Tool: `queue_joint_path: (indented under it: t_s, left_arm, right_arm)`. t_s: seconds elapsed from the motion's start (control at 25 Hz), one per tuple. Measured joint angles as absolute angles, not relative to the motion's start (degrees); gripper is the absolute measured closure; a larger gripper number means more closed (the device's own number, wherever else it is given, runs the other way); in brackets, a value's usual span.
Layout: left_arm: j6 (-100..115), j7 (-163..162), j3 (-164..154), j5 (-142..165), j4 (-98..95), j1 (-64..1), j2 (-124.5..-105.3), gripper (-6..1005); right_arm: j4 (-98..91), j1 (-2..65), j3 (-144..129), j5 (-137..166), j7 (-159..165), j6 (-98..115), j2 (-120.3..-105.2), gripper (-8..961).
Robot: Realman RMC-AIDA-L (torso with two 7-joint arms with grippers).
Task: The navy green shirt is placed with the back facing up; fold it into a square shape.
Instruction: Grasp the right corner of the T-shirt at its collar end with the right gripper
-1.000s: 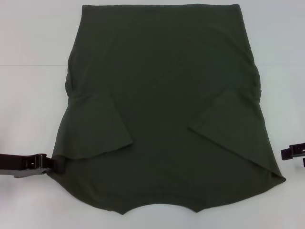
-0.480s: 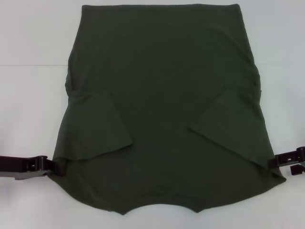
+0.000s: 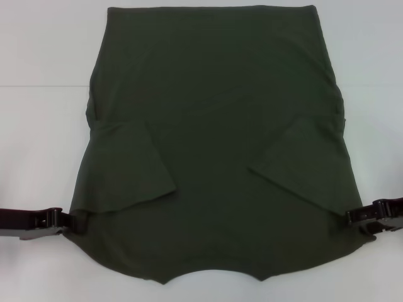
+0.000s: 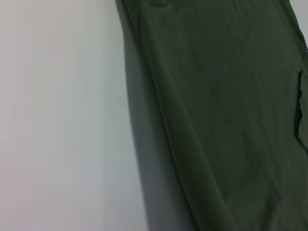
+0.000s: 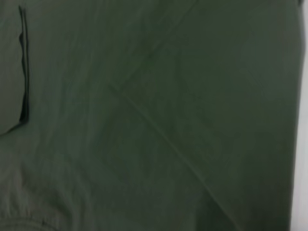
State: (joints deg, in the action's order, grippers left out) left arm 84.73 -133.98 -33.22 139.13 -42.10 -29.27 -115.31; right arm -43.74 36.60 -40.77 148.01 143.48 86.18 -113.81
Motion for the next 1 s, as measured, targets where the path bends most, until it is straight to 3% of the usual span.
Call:
queue_joint_path:
  t_s: [0.52, 1.0]
  left_arm:
    - [84.73, -133.95, -33.22, 139.13, -42.1, -29.26, -115.36, 953]
    - [84.73, -133.9, -33.22, 139.13, -42.09, -29.27, -115.57, 953]
  right_arm:
    - [-43.13, 36.32, -40.98, 147.99, 143.28, 85.26, -112.67, 8]
    - [-43.01, 37.91, -41.44, 147.75, 142.7, 85.23, -114.73, 9]
